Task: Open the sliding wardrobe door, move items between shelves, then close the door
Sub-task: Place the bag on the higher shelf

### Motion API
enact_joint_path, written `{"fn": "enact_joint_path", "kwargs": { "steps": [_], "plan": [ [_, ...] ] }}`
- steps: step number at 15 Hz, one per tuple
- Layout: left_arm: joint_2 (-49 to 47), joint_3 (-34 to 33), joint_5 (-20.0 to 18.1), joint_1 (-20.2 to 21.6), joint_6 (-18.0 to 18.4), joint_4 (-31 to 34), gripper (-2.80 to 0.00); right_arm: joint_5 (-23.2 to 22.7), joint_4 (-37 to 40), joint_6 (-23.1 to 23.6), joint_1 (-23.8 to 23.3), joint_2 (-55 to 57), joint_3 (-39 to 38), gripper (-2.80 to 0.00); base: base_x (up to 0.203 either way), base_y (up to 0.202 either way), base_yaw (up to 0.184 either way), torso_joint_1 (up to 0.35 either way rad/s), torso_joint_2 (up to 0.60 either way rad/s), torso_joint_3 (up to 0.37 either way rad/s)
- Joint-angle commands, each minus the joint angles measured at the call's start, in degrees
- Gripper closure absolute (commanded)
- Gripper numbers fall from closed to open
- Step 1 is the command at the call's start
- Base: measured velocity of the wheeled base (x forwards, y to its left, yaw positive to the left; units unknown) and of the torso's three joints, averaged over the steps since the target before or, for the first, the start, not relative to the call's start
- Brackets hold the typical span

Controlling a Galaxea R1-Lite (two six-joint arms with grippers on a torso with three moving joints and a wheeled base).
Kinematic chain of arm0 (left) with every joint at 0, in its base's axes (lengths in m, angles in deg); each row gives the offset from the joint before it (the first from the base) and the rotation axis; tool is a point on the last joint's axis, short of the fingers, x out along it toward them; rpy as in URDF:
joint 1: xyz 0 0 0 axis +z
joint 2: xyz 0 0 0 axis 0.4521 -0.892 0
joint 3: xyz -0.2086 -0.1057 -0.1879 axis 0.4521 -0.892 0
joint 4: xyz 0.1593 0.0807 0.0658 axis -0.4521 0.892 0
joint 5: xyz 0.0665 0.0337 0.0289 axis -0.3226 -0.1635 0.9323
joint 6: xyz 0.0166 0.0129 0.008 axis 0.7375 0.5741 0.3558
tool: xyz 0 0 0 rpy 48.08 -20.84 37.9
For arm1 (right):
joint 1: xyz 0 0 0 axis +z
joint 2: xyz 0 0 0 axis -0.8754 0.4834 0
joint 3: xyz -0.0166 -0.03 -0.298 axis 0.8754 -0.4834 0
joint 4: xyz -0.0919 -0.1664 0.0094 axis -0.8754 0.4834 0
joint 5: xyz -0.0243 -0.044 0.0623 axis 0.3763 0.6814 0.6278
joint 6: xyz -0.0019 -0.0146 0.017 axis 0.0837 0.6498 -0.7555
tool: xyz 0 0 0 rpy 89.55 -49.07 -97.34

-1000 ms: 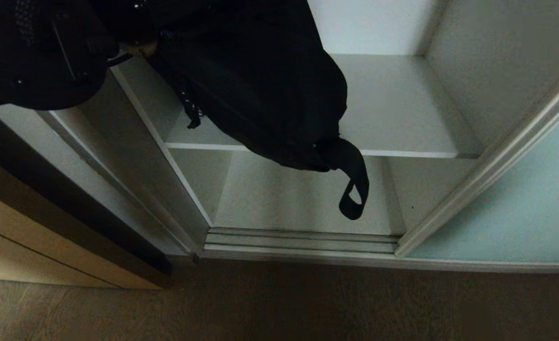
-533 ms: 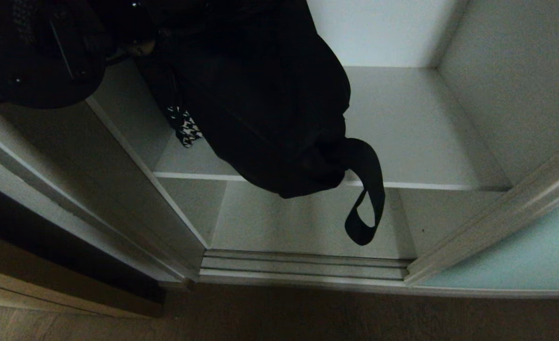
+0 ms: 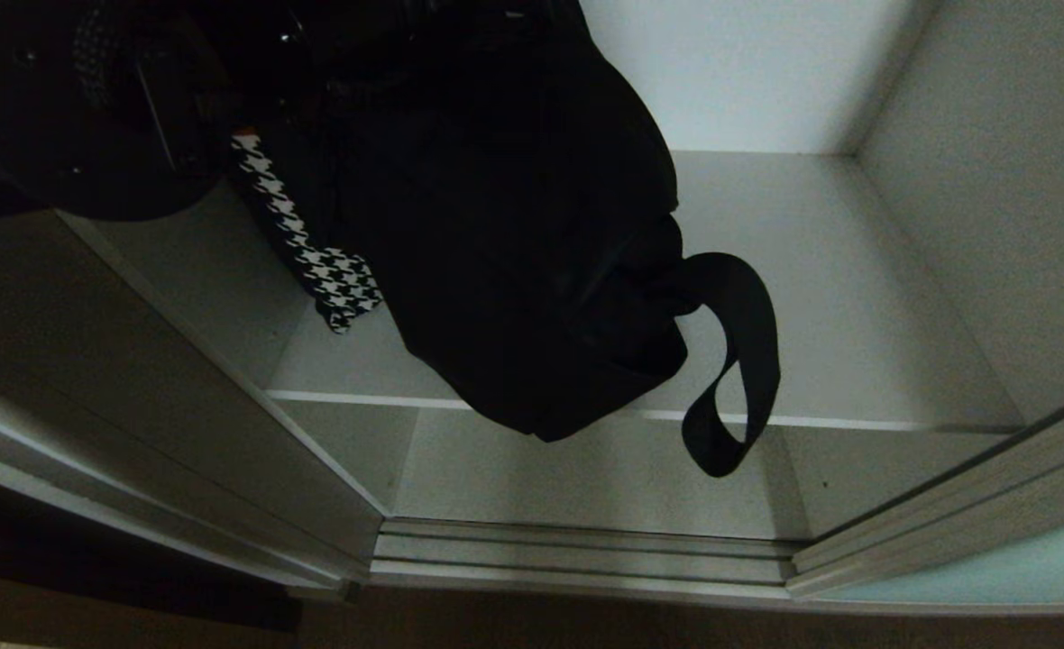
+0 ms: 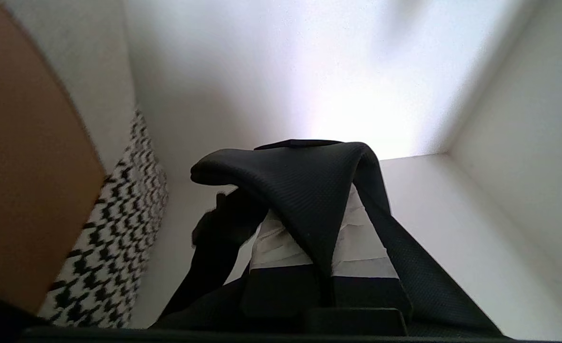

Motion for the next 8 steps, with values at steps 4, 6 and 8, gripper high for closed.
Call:
{"fn": "enact_joint_path", "kwargs": {
  "steps": [4, 6, 8],
  "plan": [
    [-4.59, 4.83, 1.21, 1.30, -0.63, -10.07, 0.00, 0.02, -0.03, -0.03, 0.00, -0.04, 0.00, 0.00, 0.000, 0.000, 0.000, 0.000, 0.00, 0.000],
    [-4.79, 5.20, 1.34, 1.47, 0.05, -14.13, 0.00, 0.02, -0.03, -0.03, 0.00, -0.04, 0.00, 0.00, 0.000, 0.000, 0.000, 0.000, 0.00, 0.000],
    [-4.48, 5.26, 1.22, 1.47, 0.11, -18.04, 0.00, 0.02, -0.03, -0.03, 0.00, -0.04, 0.00, 0.00, 0.000, 0.000, 0.000, 0.000, 0.00, 0.000]
  ]
}}
